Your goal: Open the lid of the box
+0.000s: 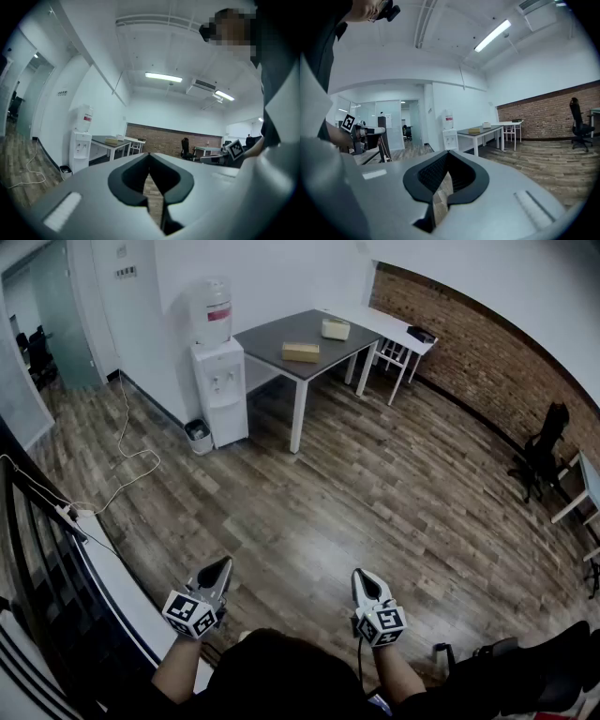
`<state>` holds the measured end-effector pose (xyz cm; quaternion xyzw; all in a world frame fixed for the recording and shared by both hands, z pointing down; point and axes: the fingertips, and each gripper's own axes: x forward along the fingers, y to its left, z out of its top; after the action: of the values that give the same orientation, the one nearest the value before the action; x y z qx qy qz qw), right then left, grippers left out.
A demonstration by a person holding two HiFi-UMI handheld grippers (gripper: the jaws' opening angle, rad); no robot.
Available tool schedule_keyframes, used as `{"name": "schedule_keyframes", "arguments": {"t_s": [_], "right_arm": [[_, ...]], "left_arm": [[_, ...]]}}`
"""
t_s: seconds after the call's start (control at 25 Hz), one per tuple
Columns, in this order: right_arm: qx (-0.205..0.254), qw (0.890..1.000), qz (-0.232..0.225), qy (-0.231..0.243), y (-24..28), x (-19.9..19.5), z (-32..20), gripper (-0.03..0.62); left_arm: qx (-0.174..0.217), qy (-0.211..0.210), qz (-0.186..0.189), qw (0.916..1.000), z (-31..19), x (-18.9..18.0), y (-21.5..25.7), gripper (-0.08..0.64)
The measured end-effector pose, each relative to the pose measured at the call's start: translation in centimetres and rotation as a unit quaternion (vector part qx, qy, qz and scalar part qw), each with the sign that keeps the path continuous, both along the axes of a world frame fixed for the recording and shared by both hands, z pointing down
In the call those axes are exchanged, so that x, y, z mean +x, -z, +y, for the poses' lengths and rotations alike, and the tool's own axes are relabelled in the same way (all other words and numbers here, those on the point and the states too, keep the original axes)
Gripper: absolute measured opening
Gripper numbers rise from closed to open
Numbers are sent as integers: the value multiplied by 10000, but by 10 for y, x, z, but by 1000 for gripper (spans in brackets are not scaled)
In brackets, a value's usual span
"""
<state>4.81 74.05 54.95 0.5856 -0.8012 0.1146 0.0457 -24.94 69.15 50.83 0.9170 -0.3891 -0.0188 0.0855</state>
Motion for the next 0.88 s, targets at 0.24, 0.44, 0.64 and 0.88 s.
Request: {"name": "schedule_keyframes", "arguments": {"t_s": [0.24,0.44,0.64,0.88], "right_arm": [[-31,9998,-170,-77,5,-16,-11,2],[-44,10000,-54,-41,1,-22,-20,2],[-11,10000,-75,-64,10,-34,-37,2],[27,9991,-401,-93,9,-52,-63,3]], "left_arm": [[-16,-97,26,9999,-9,-1,-2,0],[66,-274,-8,9996,-15,2,-3,0],[98,-176,144,9997,-32,-16,3,0],[163,-220,138,9995,-47,-38,0,0]]}}
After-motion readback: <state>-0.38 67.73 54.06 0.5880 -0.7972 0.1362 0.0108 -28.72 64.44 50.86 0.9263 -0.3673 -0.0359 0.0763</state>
